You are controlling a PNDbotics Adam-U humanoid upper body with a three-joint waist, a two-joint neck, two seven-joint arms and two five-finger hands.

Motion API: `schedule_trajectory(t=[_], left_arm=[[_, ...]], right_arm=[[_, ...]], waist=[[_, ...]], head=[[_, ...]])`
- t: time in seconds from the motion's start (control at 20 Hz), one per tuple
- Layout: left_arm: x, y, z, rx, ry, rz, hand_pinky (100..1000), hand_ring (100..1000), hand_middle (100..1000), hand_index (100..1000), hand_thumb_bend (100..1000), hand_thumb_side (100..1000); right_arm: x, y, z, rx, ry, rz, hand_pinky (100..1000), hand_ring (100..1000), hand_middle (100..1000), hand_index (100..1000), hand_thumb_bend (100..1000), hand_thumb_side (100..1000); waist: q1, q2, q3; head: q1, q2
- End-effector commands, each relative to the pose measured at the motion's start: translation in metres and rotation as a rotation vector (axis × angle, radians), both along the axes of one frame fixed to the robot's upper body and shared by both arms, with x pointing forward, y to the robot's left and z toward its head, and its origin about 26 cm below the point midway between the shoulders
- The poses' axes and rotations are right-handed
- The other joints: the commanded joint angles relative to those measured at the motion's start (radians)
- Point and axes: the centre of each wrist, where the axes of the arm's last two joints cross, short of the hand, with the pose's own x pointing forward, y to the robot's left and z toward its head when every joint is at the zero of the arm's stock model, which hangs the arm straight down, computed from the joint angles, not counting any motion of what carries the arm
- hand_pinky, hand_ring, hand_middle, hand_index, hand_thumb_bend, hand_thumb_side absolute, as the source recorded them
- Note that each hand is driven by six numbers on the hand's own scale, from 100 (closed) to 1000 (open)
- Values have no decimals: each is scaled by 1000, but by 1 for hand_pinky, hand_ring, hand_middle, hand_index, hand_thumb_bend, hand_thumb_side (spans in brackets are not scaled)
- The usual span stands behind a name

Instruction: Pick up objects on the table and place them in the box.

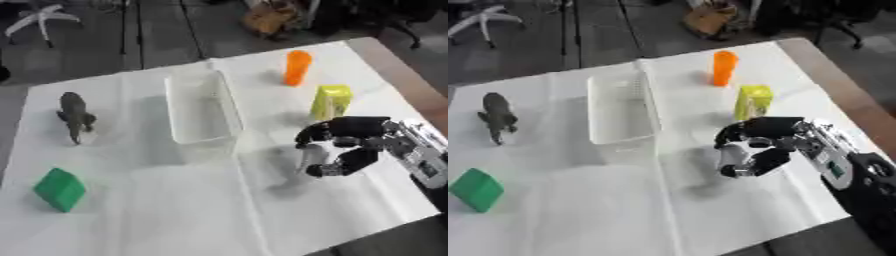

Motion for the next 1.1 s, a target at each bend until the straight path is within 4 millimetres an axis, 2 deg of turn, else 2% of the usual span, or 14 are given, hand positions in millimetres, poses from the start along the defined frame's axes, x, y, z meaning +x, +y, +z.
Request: schedule_trajectory(t=[0.05,0.85,1.05,1.1], left_arm=[[0,0,8,13,-26,-7,614,669,623,743,342,1000],[0,0,8,10,-25,-8,614,669,623,743,341,1000],[0,0,8,10,-24,-8,614,669,623,743,341,1000],[0,0,8,10,-24,-8,614,669,624,743,341,1000]], right_arm=[[1,-4,6,-182,114,220,692,817,883,906,476,1000],[3,-7,-7,-194,172,198,565,740,873,909,497,1000],[4,-9,-11,-195,184,194,543,721,872,906,474,1000],[5,-9,-11,-197,186,194,536,719,872,905,466,955]], waist=[[-1,-12,-1],[1,-10,-1],[2,-10,0],[2,-10,0]], head=[[-3,5],[-8,5],[-9,5],[-10,5]])
